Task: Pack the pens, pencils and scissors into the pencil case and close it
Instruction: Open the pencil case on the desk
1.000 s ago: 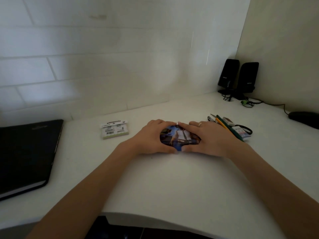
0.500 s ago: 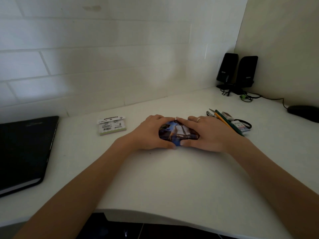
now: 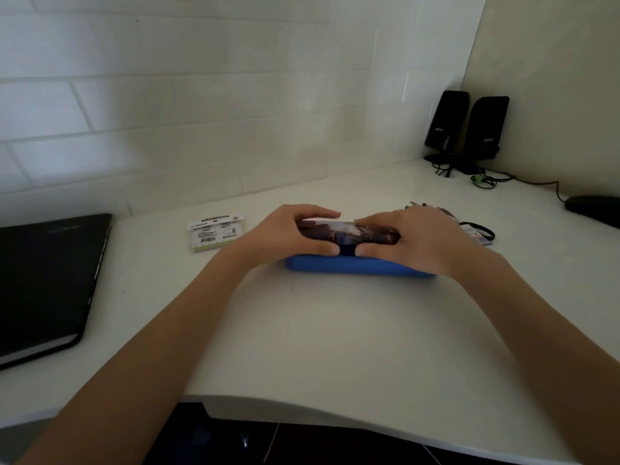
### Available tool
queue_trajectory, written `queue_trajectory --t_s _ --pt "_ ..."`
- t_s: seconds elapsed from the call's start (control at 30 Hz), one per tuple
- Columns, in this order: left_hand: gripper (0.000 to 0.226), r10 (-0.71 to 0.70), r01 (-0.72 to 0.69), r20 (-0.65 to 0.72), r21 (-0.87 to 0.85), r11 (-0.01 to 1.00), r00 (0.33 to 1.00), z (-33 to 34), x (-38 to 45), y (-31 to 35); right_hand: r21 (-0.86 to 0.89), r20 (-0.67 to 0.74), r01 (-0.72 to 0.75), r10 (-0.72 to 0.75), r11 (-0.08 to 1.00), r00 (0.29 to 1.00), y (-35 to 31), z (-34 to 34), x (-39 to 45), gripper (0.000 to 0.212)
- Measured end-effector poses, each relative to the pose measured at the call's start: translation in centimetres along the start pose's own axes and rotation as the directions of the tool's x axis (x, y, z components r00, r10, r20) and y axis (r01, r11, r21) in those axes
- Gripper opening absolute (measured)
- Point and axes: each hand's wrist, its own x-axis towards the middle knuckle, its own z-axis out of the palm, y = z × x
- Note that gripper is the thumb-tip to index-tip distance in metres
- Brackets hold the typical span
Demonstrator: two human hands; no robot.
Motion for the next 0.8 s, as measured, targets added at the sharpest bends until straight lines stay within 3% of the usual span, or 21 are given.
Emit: queue_trajectory --t_s 0.1,0.17,0.23,0.3,0.37,0.43,0.57,0.7,0.8 --pt "0.028 0.003 -0.011 -0.053 -0.159 0.987 0.999 -0.6 -0.2 -0.1 0.099 -0.147 -0.063 0.077 0.993 0.986 0.4 -0.5 -0.7 0.052" --pt "0.011 -0.062 0.011 -0.175 -0.278 0.96 0.983 -0.6 0.0 -0.4 0.11 -0.354 0.002 0.038 0.994 0.934 0.9 -0.2 -1.0 0.041" --pt "0.013 -0.196 0.062 -0.264 -0.442 0.895 0.944 -0.6 0.4 -0.8 0.039 -0.55 0.061 -0.029 0.997 0.835 1.2 0.2 -1.0 0.03" --pt "0.024 -0.294 0.099 -0.306 -0.52 0.848 0.906 -0.5 0.9 -1.4 -0.002 -0.645 0.082 -0.064 0.997 0.761 0.9 0.6 -0.9 0.023" --pt "0.025 -0.338 0.117 -0.338 -0.534 0.837 0.878 -0.2 1.2 -2.0 0.013 -0.604 0.173 -0.13 0.985 0.786 -0.1 0.5 -1.0 0.018" --pt "0.018 -0.372 0.133 -0.365 -0.537 0.833 0.854 0.0 1.3 -2.5 0.117 -0.427 0.273 -0.2 0.955 0.882 -1.5 0.5 -1.3 0.017" --pt "0.009 -0.372 0.172 -0.421 -0.441 0.881 0.827 0.2 1.8 -3.1 0.226 -0.148 0.209 -0.179 0.951 0.973 -3.5 1.8 -1.4 0.026" --pt "0.01 -0.368 0.264 -0.535 -0.263 0.928 0.761 0.4 2.0 -3.4 0.312 -0.084 0.117 -0.095 0.943 0.992 -4.3 2.1 -1.4 0.023" --pt "0.013 -0.295 0.259 -0.551 -0.143 0.955 0.781 0.6 1.8 -3.4 0.335 -0.102 0.095 -0.064 0.937 0.993 -4.6 2.2 -1.4 0.018"
